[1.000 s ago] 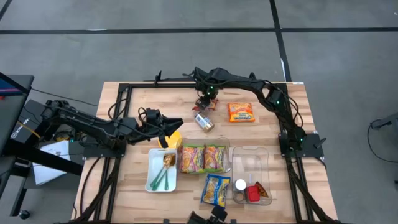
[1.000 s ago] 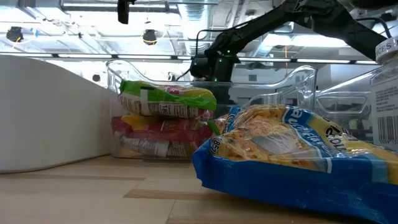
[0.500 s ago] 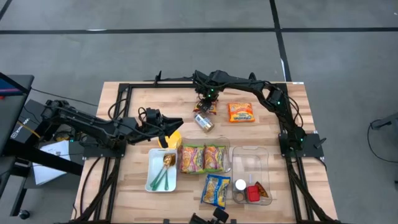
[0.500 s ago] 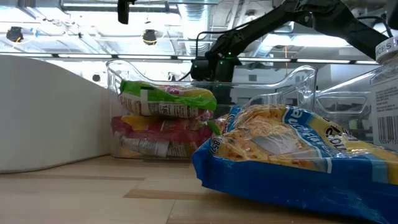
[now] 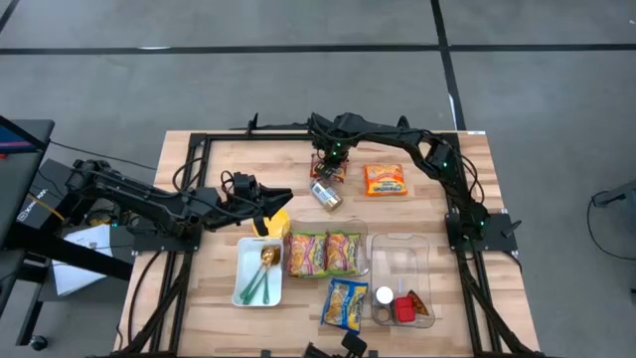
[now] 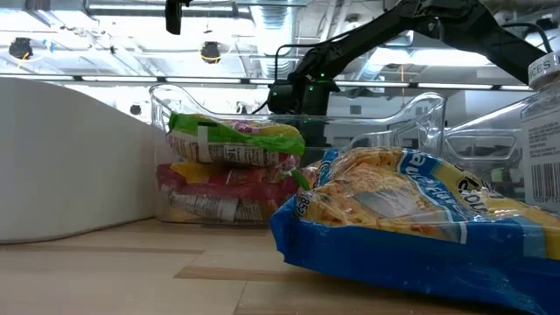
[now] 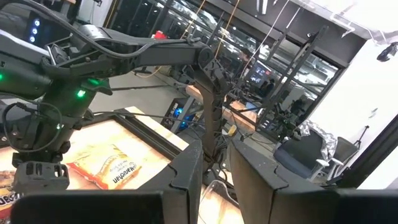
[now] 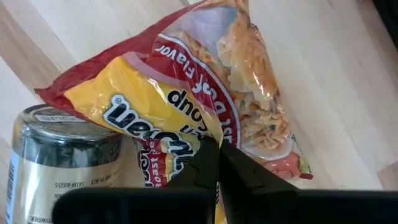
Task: Pick & Place Food Item
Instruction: Put the red noodle pack into the left transparent bin
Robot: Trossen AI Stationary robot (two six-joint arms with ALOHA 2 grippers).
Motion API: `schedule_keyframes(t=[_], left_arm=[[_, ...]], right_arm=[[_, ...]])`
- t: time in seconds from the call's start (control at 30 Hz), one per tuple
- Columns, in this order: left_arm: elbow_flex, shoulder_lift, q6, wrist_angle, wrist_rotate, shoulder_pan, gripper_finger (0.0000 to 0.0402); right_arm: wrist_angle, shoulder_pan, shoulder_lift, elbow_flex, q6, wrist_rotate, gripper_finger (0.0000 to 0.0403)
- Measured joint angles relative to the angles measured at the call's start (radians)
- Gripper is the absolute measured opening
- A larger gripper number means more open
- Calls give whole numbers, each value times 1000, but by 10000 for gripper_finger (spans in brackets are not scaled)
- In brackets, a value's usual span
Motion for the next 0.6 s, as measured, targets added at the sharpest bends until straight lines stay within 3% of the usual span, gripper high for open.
schedule_keyframes(t=[0.27, 0.6], left_arm=[[0, 0, 8, -11, -1, 0, 76], [0, 0, 13, -89, -37, 1, 76]], right_arm=[[-63, 24, -18, 39, 1, 38, 1], [-95, 34, -173, 43, 41, 76, 0]])
